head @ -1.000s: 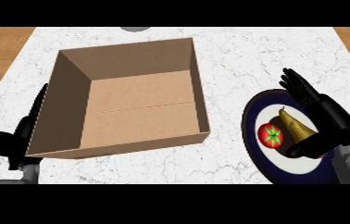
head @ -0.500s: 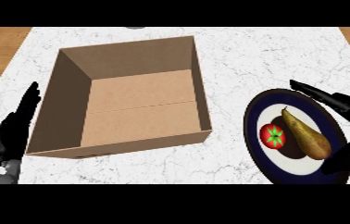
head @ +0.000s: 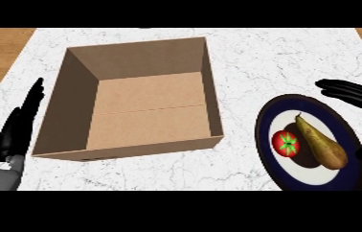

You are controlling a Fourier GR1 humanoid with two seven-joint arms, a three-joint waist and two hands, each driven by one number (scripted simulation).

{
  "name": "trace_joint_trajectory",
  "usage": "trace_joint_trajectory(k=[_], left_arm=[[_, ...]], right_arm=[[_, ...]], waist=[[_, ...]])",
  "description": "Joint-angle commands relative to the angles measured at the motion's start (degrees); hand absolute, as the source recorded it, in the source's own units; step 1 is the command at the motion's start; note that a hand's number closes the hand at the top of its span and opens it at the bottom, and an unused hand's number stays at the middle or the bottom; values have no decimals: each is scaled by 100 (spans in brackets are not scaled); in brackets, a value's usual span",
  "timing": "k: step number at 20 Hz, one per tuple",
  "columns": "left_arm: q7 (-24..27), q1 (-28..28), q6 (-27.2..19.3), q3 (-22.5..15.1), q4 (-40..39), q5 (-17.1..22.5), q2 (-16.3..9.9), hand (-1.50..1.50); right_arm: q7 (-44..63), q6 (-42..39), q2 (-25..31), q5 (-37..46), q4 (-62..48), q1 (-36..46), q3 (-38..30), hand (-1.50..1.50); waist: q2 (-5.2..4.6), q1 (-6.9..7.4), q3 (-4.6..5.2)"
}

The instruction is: Pick the pear from the plate and place it in the cardboard box

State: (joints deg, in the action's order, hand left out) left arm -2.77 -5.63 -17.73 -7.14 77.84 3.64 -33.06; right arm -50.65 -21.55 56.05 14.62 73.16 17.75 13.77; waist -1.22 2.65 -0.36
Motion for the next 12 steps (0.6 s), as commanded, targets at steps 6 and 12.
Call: trace_joint_trajectory(k=[6, 12], left_arm=[[-30, -242, 31, -17, -291, -172, 90, 0], [-104, 103, 46, 147, 114, -189, 1, 0]], right_arm=[[-899, 322, 354, 2010, -370, 837, 1382, -150], [-835, 161, 98, 2793, -961, 1558, 1852, -150]], waist=[[60, -34, 33], [103, -57, 34]])
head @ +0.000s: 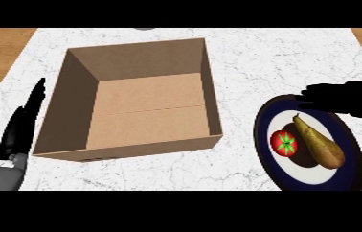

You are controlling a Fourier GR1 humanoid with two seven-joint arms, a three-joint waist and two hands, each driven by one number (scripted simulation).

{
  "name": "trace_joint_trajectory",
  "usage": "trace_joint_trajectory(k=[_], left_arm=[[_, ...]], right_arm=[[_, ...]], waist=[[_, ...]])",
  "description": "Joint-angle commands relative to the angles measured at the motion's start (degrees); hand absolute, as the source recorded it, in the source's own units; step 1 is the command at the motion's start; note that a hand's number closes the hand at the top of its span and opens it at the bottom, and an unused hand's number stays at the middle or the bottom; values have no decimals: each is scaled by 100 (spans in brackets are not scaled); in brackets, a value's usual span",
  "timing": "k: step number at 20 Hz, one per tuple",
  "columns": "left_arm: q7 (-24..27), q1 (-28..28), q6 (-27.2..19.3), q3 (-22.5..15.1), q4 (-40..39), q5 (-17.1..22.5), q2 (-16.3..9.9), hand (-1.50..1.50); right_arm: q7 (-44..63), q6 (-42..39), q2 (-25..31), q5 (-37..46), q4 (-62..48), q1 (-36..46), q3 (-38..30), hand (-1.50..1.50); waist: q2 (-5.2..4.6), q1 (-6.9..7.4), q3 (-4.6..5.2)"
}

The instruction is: Pick the pear from the plate and place it in the cardboard box

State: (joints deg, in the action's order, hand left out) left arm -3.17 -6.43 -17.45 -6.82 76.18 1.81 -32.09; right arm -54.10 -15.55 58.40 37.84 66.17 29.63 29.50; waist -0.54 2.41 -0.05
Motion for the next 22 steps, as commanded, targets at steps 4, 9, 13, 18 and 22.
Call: trace_joint_trajectory(k=[4, 9, 13, 18, 22], left_arm=[[-7, 25, 223, 285, -168, -28, -63, 0], [-30, 68, 116, 307, -54, -248, 194, 0], [410, 30, 347, 574, -498, -256, 178, 0], [-49, 334, 455, 675, 176, -223, 103, 0], [-37, 250, 254, 493, 151, -530, 416, 0]], right_arm=[[-268, -10, -408, 953, -367, 226, 449, -150], [-174, 56, -1063, 1523, -1038, 605, 423, -150], [-342, 207, -1255, 1742, -1254, 574, 312, -150], [-529, -274, -969, 1532, -673, 345, 118, -150], [-573, -244, -1287, 1669, -866, 408, 222, -150]], waist=[[47, -187, 5], [49, -173, 4], [42, -190, 6], [73, -215, 7], [61, -204, 6]])
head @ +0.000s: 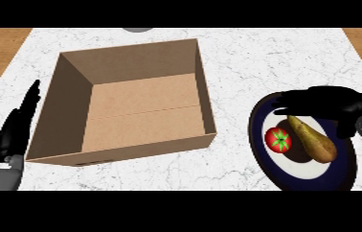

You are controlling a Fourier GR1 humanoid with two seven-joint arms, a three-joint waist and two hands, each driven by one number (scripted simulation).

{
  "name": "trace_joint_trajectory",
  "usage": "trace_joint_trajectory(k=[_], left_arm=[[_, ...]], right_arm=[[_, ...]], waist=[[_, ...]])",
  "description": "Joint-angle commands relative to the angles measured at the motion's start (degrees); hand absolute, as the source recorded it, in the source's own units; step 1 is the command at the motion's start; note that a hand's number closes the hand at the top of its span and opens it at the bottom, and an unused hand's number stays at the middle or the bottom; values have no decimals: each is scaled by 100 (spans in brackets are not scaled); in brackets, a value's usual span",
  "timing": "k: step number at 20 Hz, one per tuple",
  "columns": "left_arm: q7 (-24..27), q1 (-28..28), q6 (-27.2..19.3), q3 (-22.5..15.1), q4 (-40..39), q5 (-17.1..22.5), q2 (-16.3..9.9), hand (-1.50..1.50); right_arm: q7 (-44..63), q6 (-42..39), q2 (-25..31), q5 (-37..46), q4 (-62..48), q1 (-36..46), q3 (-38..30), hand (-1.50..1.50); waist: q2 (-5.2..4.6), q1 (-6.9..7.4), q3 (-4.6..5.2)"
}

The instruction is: Pick the pear from the plate and place it in the cardboard box

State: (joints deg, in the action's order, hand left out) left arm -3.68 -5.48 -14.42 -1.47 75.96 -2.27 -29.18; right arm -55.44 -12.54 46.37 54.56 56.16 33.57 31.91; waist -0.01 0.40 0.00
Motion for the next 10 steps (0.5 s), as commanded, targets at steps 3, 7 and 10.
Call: trace_joint_trajectory(k=[3, 7, 10], left_arm=[[-26, 97, 56, 115, -5, -90, 13, 0], [24, -43, 167, 153, -138, -137, 93, 0], [-13, 145, 348, 356, 104, 15, -22, 0]], right_arm=[[-817, -516, 381, -228, 608, -384, -32, -150], [-417, -479, 208, -149, 913, -640, 71, -150], [-242, -354, 428, -21, 1217, -941, 83, -150]], waist=[[18, -70, 3], [9, -57, 3], [15, -43, 1]])
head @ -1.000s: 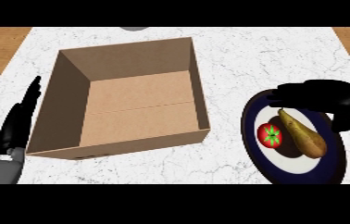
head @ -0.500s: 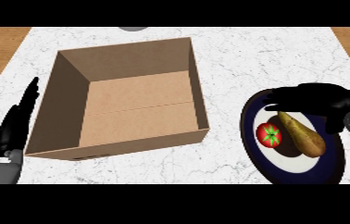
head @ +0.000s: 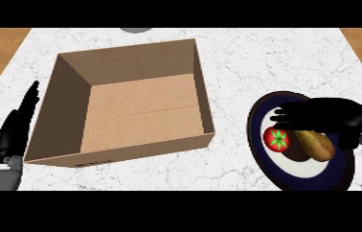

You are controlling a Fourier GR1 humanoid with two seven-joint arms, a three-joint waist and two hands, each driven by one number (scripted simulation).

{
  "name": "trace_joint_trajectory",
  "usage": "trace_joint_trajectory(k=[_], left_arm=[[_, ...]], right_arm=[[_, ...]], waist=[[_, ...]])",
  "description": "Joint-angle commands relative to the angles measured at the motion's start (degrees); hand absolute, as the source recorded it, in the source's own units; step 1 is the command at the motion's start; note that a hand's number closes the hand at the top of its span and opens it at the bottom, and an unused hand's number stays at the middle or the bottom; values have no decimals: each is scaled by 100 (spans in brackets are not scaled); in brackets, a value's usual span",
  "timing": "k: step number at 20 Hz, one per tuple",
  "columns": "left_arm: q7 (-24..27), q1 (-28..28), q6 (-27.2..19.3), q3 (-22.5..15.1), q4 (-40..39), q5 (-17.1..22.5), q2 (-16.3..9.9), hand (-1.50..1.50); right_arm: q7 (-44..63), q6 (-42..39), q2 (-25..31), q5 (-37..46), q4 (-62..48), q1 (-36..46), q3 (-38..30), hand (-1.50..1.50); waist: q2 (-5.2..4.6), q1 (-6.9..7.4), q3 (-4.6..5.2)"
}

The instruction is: Pick the pear from the plate and place it in the cardboard box

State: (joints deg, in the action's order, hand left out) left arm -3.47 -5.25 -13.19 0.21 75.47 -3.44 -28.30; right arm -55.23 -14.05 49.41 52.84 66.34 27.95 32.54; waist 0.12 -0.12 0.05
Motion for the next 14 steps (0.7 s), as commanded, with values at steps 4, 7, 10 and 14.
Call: trace_joint_trajectory(k=[4, 7, 10, 14], left_arm=[[-68, 64, 65, 106, 91, -214, 152, 0], [44, -100, 99, 186, -131, -248, 230, 0], [-32, -155, 321, 368, -38, -160, 132, 0], [-4, 77, 69, 101, 150, -456, 461, 0]], right_arm=[[320, -272, -28, 622, 514, -525, -101, -150], [606, -434, -315, 895, 387, -414, -72, -150], [354, 16, -620, 1166, -377, -346, -197, -150], [572, 537, -1040, 1068, -62, -437, -434, 150]], waist=[[-7, 12, -3], [-13, 23, -3], [-18, 44, -5], [-16, 47, -7]])
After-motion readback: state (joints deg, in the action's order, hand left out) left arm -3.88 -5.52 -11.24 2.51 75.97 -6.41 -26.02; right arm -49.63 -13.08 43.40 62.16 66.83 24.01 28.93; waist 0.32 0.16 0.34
